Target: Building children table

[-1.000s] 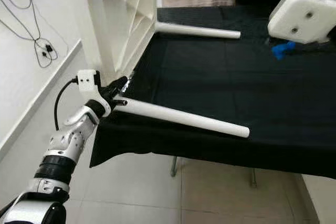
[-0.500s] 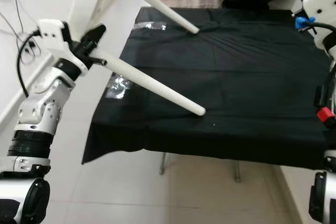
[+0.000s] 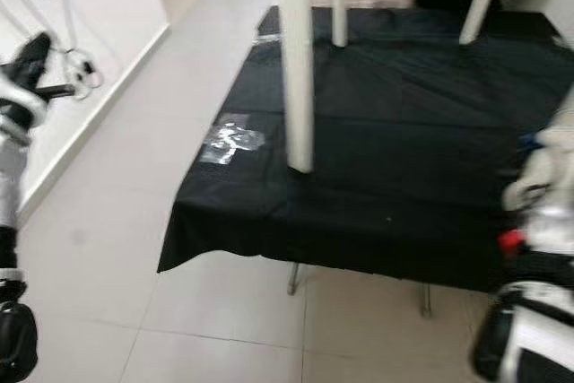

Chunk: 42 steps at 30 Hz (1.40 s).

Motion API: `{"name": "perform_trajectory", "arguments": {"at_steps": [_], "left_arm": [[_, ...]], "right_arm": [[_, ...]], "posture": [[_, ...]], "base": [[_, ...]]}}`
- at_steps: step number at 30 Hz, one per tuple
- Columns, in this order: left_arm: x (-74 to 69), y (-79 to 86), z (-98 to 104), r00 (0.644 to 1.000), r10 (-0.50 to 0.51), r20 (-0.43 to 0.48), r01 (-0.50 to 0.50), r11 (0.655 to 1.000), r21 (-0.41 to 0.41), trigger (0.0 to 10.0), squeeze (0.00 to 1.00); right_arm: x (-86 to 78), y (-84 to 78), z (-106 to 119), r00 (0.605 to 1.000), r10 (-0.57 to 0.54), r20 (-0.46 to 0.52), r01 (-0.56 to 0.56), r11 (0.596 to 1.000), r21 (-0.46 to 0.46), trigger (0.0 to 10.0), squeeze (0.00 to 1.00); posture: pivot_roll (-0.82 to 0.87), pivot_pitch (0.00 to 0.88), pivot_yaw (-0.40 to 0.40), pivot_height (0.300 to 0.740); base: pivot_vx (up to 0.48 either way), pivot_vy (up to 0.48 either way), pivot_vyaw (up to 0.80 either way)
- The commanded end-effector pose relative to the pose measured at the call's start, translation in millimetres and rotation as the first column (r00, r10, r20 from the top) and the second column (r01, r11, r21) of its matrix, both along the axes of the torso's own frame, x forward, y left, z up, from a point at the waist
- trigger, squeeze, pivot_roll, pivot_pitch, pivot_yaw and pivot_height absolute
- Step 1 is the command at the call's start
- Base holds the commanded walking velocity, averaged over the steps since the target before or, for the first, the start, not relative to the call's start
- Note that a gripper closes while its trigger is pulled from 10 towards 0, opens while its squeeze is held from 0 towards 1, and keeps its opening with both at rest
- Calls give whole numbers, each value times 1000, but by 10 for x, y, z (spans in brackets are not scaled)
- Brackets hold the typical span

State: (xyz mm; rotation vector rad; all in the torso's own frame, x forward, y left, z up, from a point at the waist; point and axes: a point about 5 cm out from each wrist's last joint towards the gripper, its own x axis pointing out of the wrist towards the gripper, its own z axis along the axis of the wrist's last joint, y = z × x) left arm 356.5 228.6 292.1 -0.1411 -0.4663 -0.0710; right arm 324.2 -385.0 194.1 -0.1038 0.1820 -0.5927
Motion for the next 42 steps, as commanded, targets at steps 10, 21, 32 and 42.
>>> {"name": "perform_trajectory", "arguments": {"at_steps": [10,21,32,42], "left_arm": [[-79,-325,-370,990,-96,-106,94,995,-22,1922,0],[-365,-838,-945,934,-258,-246,263,965,-10,10000,0],[-746,-1056,-1357,866,-356,-351,381,925,1,10000,0],[-1137,-852,-1655,842,-266,-469,324,945,46,10000,0]], "right_arm": [[376,692,13,956,285,75,-279,957,-76,10000,361],[175,848,-95,903,376,208,-364,927,-92,10000,1000],[-618,1162,-625,893,438,104,-423,895,-144,10000,1000],[-752,2035,-444,602,745,286,-764,642,-62,10000,0]], "posture": [[-32,102,71,740],[-57,97,67,740],[-106,78,63,740],[-94,48,67,740]], "base": [[0,0,0],[0,0,0],[0,0,0],[0,0,0]]}}
